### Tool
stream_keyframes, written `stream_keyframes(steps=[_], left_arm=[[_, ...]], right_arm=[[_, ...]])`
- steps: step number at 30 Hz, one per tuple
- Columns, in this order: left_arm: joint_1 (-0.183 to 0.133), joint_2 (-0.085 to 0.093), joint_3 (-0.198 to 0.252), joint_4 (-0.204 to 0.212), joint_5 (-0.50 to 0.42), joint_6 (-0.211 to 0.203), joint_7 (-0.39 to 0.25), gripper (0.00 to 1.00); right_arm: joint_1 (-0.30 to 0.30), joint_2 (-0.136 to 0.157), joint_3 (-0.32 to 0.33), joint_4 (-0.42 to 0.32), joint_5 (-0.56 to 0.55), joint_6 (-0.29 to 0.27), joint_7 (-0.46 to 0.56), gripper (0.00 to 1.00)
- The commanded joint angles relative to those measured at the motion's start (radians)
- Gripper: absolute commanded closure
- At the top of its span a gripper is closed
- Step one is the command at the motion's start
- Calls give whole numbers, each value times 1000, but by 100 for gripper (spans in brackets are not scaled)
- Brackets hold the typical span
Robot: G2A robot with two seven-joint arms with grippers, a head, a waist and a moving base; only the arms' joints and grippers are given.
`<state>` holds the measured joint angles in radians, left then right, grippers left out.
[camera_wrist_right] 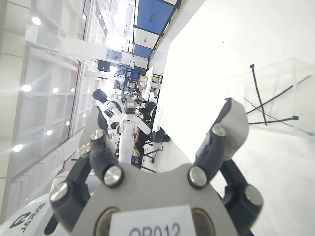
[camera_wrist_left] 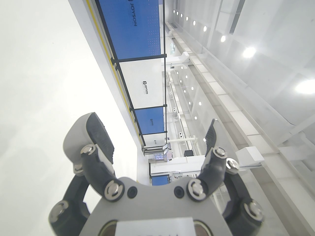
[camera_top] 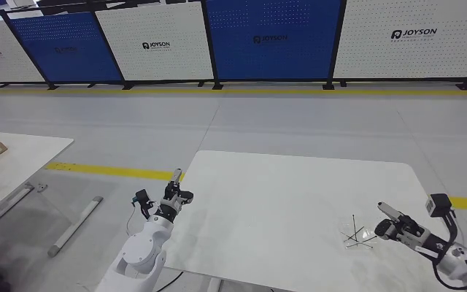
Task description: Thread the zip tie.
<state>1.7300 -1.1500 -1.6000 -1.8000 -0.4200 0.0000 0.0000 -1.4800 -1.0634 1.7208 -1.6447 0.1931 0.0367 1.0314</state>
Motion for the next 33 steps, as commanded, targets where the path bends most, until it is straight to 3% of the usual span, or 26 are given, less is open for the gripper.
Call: stream_keyframes(steps=[1, 8, 11, 17, 21, 24, 33], left_arm=[[0, 0, 0, 0, 0, 0, 0, 0], [0, 0, 0, 0, 0, 0, 0, 0], [0, 0, 0, 0, 0, 0, 0, 0], [0, 0, 0, 0, 0, 0, 0, 0], [0, 0, 0, 0, 0, 0, 0, 0], [0, 0, 0, 0, 0, 0, 0, 0], [0, 0, 0, 0, 0, 0, 0, 0]], right_arm=[[0, 0, 0, 0, 0, 0, 0, 0], [1, 2, -10, -1, -4, -3, 26, 0], [53, 19, 4, 42, -41, -31, 175, 0], [136, 50, 30, 101, -124, -86, 359, 0], [176, 84, -66, 128, -212, -140, 359, 0], [235, 115, -147, 194, -183, -153, 359, 0], [240, 119, -151, 201, -174, -156, 359, 0]])
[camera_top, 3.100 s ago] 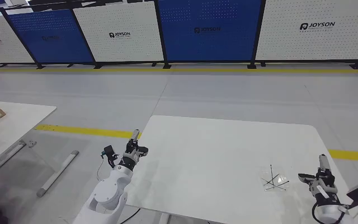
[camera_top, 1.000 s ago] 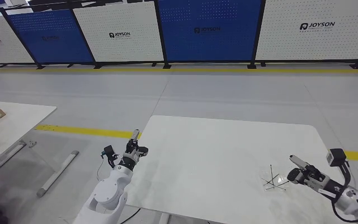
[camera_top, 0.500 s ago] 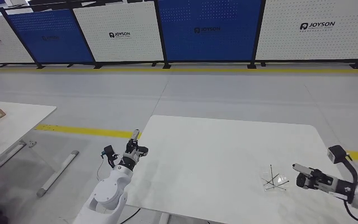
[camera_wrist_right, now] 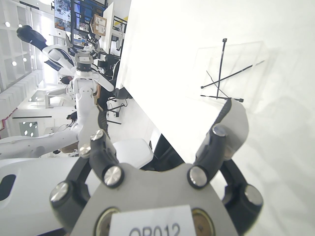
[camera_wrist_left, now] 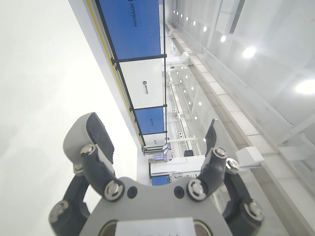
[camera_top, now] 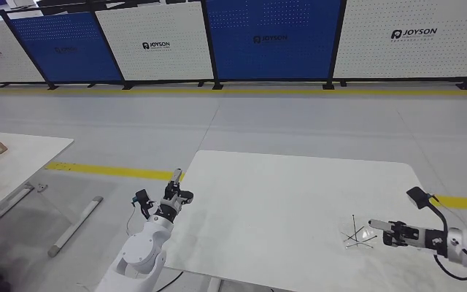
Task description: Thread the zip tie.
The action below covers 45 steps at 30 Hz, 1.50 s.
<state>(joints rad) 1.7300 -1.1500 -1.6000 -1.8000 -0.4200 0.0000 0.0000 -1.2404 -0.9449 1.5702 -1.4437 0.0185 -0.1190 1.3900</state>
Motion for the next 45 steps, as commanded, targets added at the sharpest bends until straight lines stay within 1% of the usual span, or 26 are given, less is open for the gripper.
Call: stream_keyframes(steps=[1, 3, 5, 6, 8, 11, 12, 13, 16, 18, 19, 30, 33, 35, 37, 39, 42, 45], left_arm=[[0, 0, 0, 0, 0, 0, 0, 0], [0, 0, 0, 0, 0, 0, 0, 0], [0, 0, 0, 0, 0, 0, 0, 0], [0, 0, 0, 0, 0, 0, 0, 0], [0, 0, 0, 0, 0, 0, 0, 0], [0, 0, 0, 0, 0, 0, 0, 0], [0, 0, 0, 0, 0, 0, 0, 0], [0, 0, 0, 0, 0, 0, 0, 0], [0, 0, 0, 0, 0, 0, 0, 0], [0, 0, 0, 0, 0, 0, 0, 0], [0, 0, 0, 0, 0, 0, 0, 0], [0, 0, 0, 0, 0, 0, 0, 0], [0, 0, 0, 0, 0, 0, 0, 0], [0, 0, 0, 0, 0, 0, 0, 0], [0, 0, 0, 0, 0, 0, 0, 0], [0, 0, 0, 0, 0, 0, 0, 0], [0, 0, 0, 0, 0, 0, 0, 0], [0, 0, 0, 0, 0, 0, 0, 0]], right_arm=[[0, 0, 0, 0, 0, 0, 0, 0], [0, 0, 0, 0, 0, 0, 0, 0], [-2, 3, -8, -5, -28, -30, 0, 0], [-7, 11, -26, 2, -29, -80, 0, 0], [-5, 28, -40, 13, -36, -124, 0, 0], [-3, 67, -89, 5, -63, -180, 0, 0], [2, 85, -106, 4, -67, -200, 0, 0], [8, 98, -114, 9, -68, -208, 0, 0], [25, 138, -145, 18, -31, -221, 0, 0], [45, 160, -166, 36, -13, -221, 0, 0], [61, 172, -187, 47, -7, -214, 0, 0], [61, 172, -187, 47, -7, -214, 0, 0], [63, 170, -203, 32, 34, -221, 0, 0], [86, 172, -221, 52, 37, -214, 0, 0], [122, 172, -252, 72, 25, -186, 0, 0], [148, 169, -274, 103, 47, -163, 0, 0], [202, 165, -319, 150, 22, -113, 0, 0], [263, 155, -387, 194, -9, -64, 0, 0]])
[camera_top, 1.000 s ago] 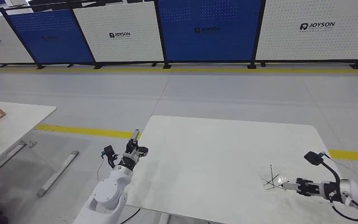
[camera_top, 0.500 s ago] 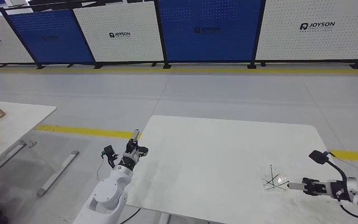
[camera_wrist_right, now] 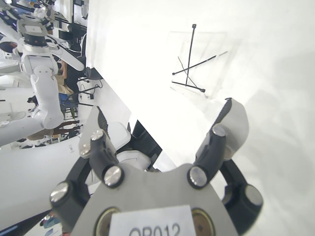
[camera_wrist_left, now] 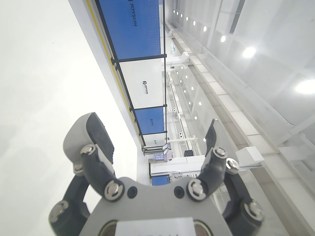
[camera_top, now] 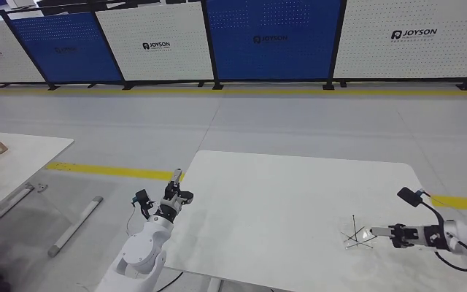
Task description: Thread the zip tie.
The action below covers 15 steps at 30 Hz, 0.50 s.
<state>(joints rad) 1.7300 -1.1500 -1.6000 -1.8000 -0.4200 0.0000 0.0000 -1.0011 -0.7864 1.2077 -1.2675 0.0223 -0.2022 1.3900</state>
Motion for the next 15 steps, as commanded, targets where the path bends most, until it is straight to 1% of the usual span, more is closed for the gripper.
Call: stream_keyframes(steps=[1, 4, 5, 6, 7, 15], left_arm=[[0, 0, 0, 0, 0, 0, 0, 0], [0, 0, 0, 0, 0, 0, 0, 0], [0, 0, 0, 0, 0, 0, 0, 0], [0, 0, 0, 0, 0, 0, 0, 0], [0, 0, 0, 0, 0, 0, 0, 0], [0, 0, 0, 0, 0, 0, 0, 0]], right_arm=[[51, -10, -50, 37, -25, 38, 0, 0], [92, -25, -110, 79, -18, 27, 0, 0], [106, -29, -132, 96, -25, 34, 0, 0], [119, -33, -160, 112, -39, 61, 0, 0], [125, -34, -169, 117, -42, 72, 0, 0], [125, -34, -169, 117, -42, 72, 0, 0]])
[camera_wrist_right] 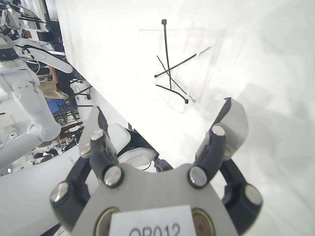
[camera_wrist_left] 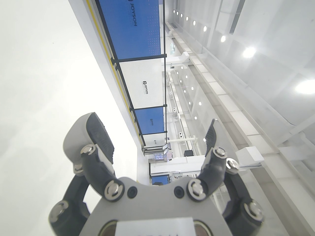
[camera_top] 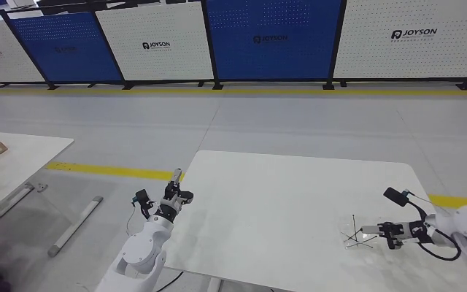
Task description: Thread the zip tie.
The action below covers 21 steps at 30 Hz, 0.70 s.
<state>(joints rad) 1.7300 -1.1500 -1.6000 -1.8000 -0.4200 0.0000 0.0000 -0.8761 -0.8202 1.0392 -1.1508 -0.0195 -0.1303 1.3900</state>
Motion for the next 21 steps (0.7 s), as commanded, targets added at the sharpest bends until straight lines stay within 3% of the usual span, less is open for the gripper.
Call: stream_keyframes(steps=[1, 11, 14, 15, 21], left_arm=[[0, 0, 0, 0, 0, 0, 0, 0], [0, 0, 0, 0, 0, 0, 0, 0], [0, 0, 0, 0, 0, 0, 0, 0], [0, 0, 0, 0, 0, 0, 0, 0], [0, 0, 0, 0, 0, 0, 0, 0]], right_arm=[[0, 0, 0, 0, 0, 0, 0, 0], [9, -9, -12, 31, 12, 28, -37, 0], [22, -12, -20, 51, 2, 47, -27, 31], [25, -13, -22, 59, 0, 51, -28, 51], [34, -15, -23, 91, 3, 48, -22, 65]])
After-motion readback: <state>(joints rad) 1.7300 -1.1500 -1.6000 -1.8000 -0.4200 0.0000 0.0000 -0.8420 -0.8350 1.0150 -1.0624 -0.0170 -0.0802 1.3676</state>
